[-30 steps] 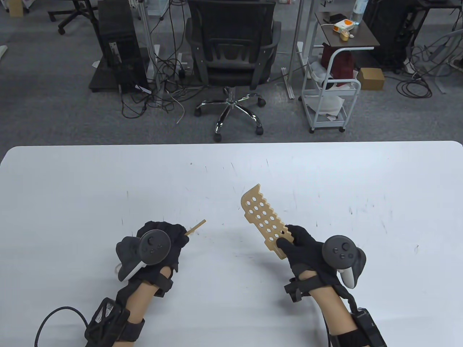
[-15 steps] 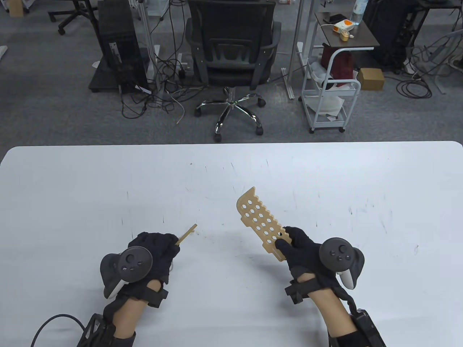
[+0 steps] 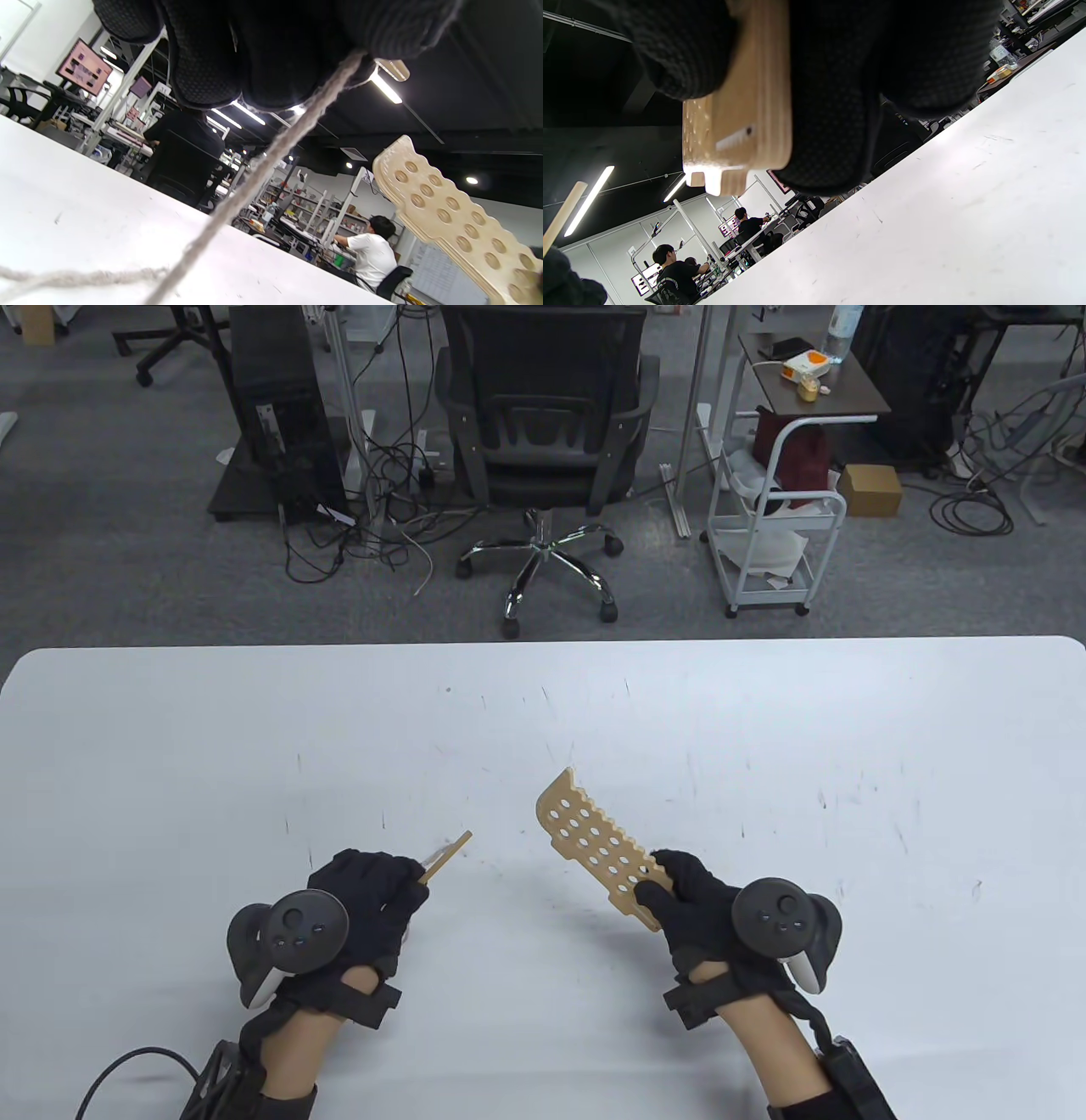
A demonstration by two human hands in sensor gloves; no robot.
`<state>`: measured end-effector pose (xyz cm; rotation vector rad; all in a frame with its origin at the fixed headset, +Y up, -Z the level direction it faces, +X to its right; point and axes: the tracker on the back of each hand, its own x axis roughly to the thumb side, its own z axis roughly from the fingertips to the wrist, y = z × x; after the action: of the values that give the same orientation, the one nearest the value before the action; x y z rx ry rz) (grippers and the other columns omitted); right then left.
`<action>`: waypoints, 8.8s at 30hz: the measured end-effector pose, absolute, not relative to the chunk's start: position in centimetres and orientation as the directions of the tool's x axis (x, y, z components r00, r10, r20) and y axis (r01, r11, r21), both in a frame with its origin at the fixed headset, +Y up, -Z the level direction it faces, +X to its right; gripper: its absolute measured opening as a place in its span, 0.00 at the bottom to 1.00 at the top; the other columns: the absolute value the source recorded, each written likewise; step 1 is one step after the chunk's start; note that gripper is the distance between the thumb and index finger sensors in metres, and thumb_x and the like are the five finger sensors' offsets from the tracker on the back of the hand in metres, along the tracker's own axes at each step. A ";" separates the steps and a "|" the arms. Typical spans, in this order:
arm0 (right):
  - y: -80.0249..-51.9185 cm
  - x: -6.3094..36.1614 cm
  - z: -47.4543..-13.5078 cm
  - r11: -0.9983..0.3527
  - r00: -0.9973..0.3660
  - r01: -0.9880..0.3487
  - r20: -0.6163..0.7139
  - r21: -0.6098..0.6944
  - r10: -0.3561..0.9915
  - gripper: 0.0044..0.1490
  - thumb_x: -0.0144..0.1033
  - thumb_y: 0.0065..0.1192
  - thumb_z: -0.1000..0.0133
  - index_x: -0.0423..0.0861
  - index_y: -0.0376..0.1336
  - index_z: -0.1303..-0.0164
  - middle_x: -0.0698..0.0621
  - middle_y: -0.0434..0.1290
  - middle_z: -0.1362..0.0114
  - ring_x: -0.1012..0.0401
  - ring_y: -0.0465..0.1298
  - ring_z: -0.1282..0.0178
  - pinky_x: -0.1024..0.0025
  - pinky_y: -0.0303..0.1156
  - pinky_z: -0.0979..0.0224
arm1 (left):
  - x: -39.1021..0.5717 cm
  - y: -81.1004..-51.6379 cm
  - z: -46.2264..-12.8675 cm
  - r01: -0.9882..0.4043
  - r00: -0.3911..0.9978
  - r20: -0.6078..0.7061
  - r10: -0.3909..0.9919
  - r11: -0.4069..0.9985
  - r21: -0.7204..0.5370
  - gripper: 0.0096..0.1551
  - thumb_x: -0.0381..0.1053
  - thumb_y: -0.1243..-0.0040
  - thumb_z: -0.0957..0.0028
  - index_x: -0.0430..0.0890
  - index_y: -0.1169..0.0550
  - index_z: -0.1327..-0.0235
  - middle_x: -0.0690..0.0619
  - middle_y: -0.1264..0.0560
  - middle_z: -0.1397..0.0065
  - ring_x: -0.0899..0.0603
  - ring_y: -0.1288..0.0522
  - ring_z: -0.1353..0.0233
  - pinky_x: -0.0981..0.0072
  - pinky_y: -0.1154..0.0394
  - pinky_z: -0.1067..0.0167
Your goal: Thread rope through all holes on crocodile lacing toy
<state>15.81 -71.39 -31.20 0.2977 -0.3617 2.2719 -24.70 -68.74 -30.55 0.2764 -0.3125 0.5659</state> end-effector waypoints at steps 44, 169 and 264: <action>-71.5 12.4 -29.5 -0.710 -0.673 -0.695 0.448 -0.113 0.588 0.29 0.45 0.69 0.52 0.44 0.68 0.43 0.52 0.83 0.52 0.57 0.89 0.62 0.56 0.80 0.50 | -22.6 -70.0 -30.3 -0.574 0.780 0.392 0.487 0.807 0.140 0.24 0.68 0.40 0.56 0.57 0.15 0.56 0.55 0.17 0.43 0.41 0.22 0.31 0.41 0.35 0.26; -72.2 13.4 -30.0 -0.534 -0.517 -0.845 0.319 -0.042 0.794 0.29 0.45 0.67 0.51 0.44 0.68 0.43 0.51 0.83 0.52 0.56 0.89 0.63 0.54 0.79 0.49 | -25.0 -70.5 -31.2 -0.744 0.658 0.251 0.710 0.664 0.075 0.25 0.57 0.34 0.55 0.61 0.19 0.41 0.55 0.21 0.36 0.40 0.28 0.26 0.37 0.42 0.24; -73.6 19.3 -32.6 -0.587 -0.597 -0.787 -0.006 -0.189 0.803 0.29 0.46 0.67 0.50 0.44 0.68 0.43 0.53 0.84 0.52 0.58 0.89 0.63 0.57 0.80 0.50 | -32.4 -67.7 -29.9 -0.832 0.474 0.162 0.865 0.380 0.405 0.25 0.57 0.37 0.53 0.59 0.21 0.40 0.56 0.22 0.36 0.40 0.28 0.26 0.37 0.42 0.24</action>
<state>19.26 -73.62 -32.58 -0.1128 -0.2067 2.2026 -32.41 -67.73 -29.92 0.4672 0.0810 1.0846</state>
